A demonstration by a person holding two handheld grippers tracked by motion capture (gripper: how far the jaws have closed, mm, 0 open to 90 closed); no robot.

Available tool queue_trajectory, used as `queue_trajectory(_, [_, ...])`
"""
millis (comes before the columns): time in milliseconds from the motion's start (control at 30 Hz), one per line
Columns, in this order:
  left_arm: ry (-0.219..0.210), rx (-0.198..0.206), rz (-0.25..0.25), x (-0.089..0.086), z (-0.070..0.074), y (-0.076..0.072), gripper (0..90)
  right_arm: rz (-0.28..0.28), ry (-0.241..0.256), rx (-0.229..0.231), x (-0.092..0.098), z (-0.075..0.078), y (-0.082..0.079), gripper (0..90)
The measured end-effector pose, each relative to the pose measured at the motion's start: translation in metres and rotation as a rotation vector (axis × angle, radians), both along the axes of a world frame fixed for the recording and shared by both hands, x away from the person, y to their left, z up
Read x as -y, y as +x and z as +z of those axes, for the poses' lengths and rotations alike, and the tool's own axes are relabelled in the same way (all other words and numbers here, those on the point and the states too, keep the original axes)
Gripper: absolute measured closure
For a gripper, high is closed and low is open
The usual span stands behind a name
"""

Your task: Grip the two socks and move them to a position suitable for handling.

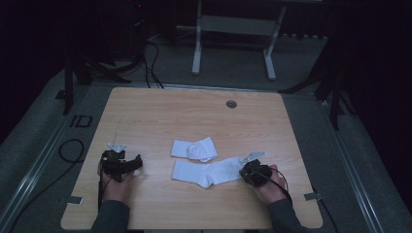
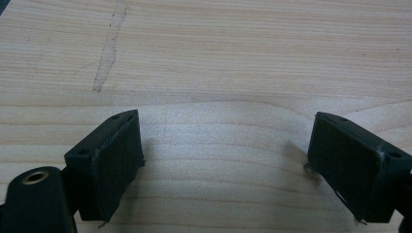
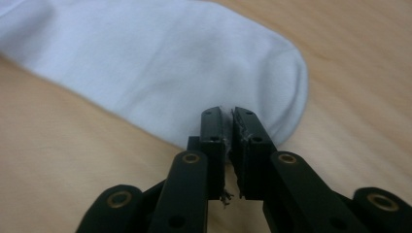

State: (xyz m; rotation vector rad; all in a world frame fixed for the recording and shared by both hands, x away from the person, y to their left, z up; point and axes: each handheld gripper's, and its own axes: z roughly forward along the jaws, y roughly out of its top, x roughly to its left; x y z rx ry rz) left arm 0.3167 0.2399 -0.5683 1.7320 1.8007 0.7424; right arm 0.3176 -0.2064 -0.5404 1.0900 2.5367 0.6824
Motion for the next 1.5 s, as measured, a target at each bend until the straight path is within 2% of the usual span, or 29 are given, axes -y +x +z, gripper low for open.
queue_trajectory(100, [0.0, 0.0, 0.0, 0.0, 0.0, 0.0, 12.5, 0.016, 0.018, -0.008, -0.006, 0.0, -0.005, 83.1])
queue_trajectory(133, [0.0, 0.0, 0.0, 0.0, 0.0, 0.0, 12.5, 0.026, 0.021, -0.011, -0.008, -0.001, -0.007, 83.4])
queue_trajectory(167, [0.0, 0.0, 0.0, 0.0, 0.0, 0.0, 12.5, 0.047, 0.044, -0.024, -0.013, -0.001, -0.011, 84.3])
queue_trajectory(367, [0.0, 0.0, 0.0, 0.0, 0.0, 0.0, 12.6, 0.1, 0.08, -0.043, -0.029, -0.002, -0.022, 86.3])
queue_trajectory(667, [0.0, 0.0, 0.0, 0.0, 0.0, 0.0, 12.5, 0.133, 0.083, -0.052, -0.039, 0.0, -0.022, 82.8])
queue_trajectory(733, [0.0, 0.0, 0.0, 0.0, 0.0, 0.0, 12.5, 0.13, 0.119, -0.032, -0.041, 0.007, -0.016, 80.0])
queue_trajectory(800, [0.0, 0.0, 0.0, 0.0, 0.0, 0.0, 12.5, 0.126, 0.127, -0.028, -0.042, 0.011, -0.012, 78.9])
queue_trajectory(867, [0.0, 0.0, 0.0, 0.0, 0.0, 0.0, 12.5, 0.116, 0.158, -0.02, -0.044, 0.017, -0.001, 75.6])
queue_trajectory(933, [0.001, -0.001, -0.001, 0.0, 0.0, 0.0, 12.5, 0.11, 0.167, -0.01, -0.048, 0.021, 0.007, 75.8])
queue_trajectory(1000, [0.001, -0.001, -0.001, 0.0, 0.0, 0.0, 12.5, 0.122, 0.152, 0.006, -0.058, 0.023, 0.02, 77.2])
queue_trajectory(1100, [0.002, -0.002, -0.001, 0.0, 0.0, 0.0, 12.5, 0.125, 0.14, 0.009, -0.066, 0.023, 0.028, 77.1])
queue_trajectory(1167, [0.002, -0.002, -0.001, 0.0, 0.0, 0.0, 12.5, 0.119, 0.123, 0.023, -0.073, 0.024, 0.036, 75.2])
queue_trajectory(1200, [0.001, 0.0, -0.001, 0.0, 0.0, 0.0, 12.5, 0.114, 0.116, 0.039, -0.08, 0.025, 0.043, 71.0])
queue_trajectory(1267, [0.0, 0.0, -0.001, 0.0, 0.0, 0.0, 12.5, 0.103, 0.108, 0.051, -0.084, 0.025, 0.047, 70.6])
queue_trajectory(1300, [0.001, 0.0, -0.001, 0.0, 0.0, 0.0, 12.5, 0.09, 0.108, 0.055, -0.088, 0.025, 0.055, 72.4])
queue_trajectory(1333, [0.0, 0.0, -0.001, 0.0, 0.0, 0.0, 12.5, 0.09, 0.108, 0.055, -0.088, 0.025, 0.055, 72.4])
queue_trajectory(1400, [0.0, 0.0, -0.001, 0.0, 0.0, 0.0, 12.6, 0.119, 0.125, 0.041, -0.092, 0.025, 0.061, 79.3])
queue_trajectory(1433, [0.001, 0.0, -0.001, 0.0, 0.0, 0.0, 12.5, 0.137, 0.117, 0.043, -0.097, 0.025, 0.065, 85.6])
queue_trajectory(1467, [0.001, 0.0, -0.001, 0.0, 0.0, 0.0, 12.5, 0.137, 0.117, 0.043, -0.097, 0.025, 0.065, 85.6])
queue_trajectory(1500, [0.0, 0.0, -0.001, 0.0, 0.0, 0.0, 12.5, 0.145, 0.11, 0.043, -0.103, 0.024, 0.068, 89.7])
